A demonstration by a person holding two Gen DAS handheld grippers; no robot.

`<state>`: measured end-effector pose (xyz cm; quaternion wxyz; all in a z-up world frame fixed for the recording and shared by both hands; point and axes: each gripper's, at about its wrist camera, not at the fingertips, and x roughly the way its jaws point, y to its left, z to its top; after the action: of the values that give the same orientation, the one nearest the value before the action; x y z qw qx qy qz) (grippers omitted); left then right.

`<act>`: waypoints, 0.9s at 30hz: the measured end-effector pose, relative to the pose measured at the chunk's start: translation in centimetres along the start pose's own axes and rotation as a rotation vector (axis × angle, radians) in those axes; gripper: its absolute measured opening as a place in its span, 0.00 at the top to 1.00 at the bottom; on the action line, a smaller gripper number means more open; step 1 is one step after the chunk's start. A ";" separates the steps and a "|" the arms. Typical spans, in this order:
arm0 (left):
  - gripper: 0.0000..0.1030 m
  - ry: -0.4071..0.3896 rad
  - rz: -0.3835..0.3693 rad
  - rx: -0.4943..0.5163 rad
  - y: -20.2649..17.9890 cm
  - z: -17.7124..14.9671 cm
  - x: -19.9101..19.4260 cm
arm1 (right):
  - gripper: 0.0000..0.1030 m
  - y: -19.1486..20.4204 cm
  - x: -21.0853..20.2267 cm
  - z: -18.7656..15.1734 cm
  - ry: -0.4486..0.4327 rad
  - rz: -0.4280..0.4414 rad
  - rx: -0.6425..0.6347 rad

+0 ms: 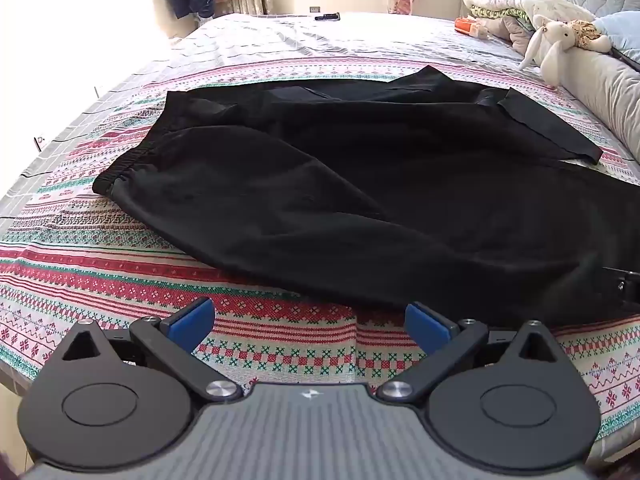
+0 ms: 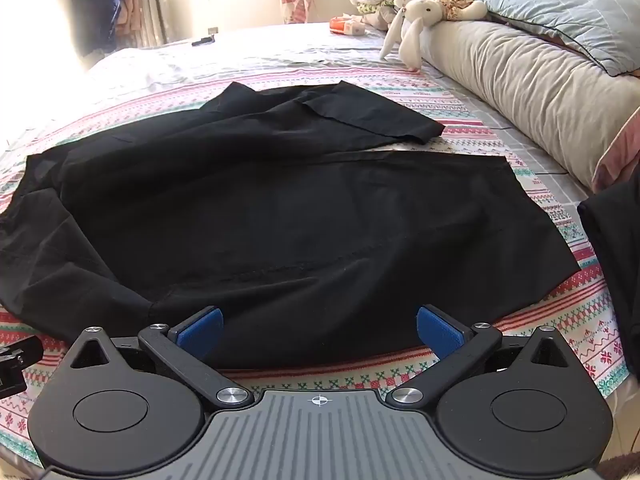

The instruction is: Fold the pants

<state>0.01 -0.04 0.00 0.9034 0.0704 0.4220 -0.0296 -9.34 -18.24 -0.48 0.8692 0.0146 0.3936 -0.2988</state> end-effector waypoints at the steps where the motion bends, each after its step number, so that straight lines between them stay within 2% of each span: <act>1: 0.00 -0.002 0.000 0.001 0.0 0.0 0.0 | 0.00 0.0 0.0 0.1 0.002 0.000 0.000; 13: 0.00 0.003 -0.006 -0.005 0.2 -0.1 0.2 | 0.00 0.3 0.2 -0.9 -0.003 -0.003 -0.007; 15: 0.00 0.001 -0.007 -0.007 0.2 -0.1 0.2 | 0.00 0.0 0.3 -0.1 0.013 -0.002 -0.004; 27: 0.00 0.001 -0.006 -0.008 0.1 -0.1 0.2 | 0.00 0.0 0.4 -0.1 0.014 -0.008 -0.006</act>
<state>0.04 0.12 -0.22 0.9034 0.0655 0.4226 -0.0307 -9.22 -18.44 -0.87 0.8652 0.0126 0.4008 -0.3011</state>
